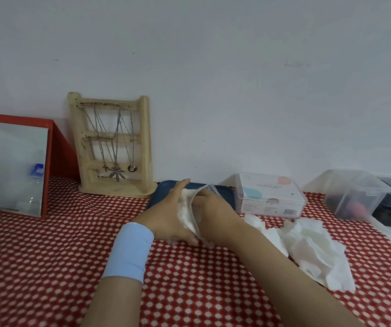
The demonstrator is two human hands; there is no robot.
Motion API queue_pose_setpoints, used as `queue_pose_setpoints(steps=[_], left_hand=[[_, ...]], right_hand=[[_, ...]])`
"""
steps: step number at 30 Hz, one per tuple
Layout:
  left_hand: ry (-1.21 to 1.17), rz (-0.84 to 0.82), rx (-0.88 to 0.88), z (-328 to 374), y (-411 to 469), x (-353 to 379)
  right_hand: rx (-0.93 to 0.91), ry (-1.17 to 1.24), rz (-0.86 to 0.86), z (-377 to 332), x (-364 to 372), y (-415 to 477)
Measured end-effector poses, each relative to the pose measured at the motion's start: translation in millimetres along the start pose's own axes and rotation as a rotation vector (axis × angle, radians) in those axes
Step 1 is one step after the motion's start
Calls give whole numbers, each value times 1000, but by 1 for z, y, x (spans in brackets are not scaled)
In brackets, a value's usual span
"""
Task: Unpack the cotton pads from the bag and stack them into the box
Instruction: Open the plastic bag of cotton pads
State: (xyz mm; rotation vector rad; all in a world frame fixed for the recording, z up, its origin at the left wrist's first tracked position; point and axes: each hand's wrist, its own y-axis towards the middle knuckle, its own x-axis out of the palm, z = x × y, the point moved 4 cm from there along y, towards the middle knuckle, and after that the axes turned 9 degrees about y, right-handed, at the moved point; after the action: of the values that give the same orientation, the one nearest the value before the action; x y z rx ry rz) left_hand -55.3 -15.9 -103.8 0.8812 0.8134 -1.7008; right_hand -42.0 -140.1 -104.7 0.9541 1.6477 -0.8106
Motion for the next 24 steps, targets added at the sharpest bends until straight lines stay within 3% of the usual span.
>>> queue_pose_setpoints(steps=[8, 12, 17, 20, 24], left_hand=[[-40, -1, 19, -1, 6, 5], [-12, -19, 16, -1, 9, 9], [328, -22, -49, 14, 15, 7], [426, 35, -97, 14, 19, 7], [492, 185, -159, 10, 16, 4]], right_hand=[[59, 214, 289, -3, -11, 0], [75, 249, 273, -3, -5, -3], [119, 329, 257, 4, -16, -13], [75, 233, 173, 7, -29, -23], [-80, 376, 440, 28, -59, -56]])
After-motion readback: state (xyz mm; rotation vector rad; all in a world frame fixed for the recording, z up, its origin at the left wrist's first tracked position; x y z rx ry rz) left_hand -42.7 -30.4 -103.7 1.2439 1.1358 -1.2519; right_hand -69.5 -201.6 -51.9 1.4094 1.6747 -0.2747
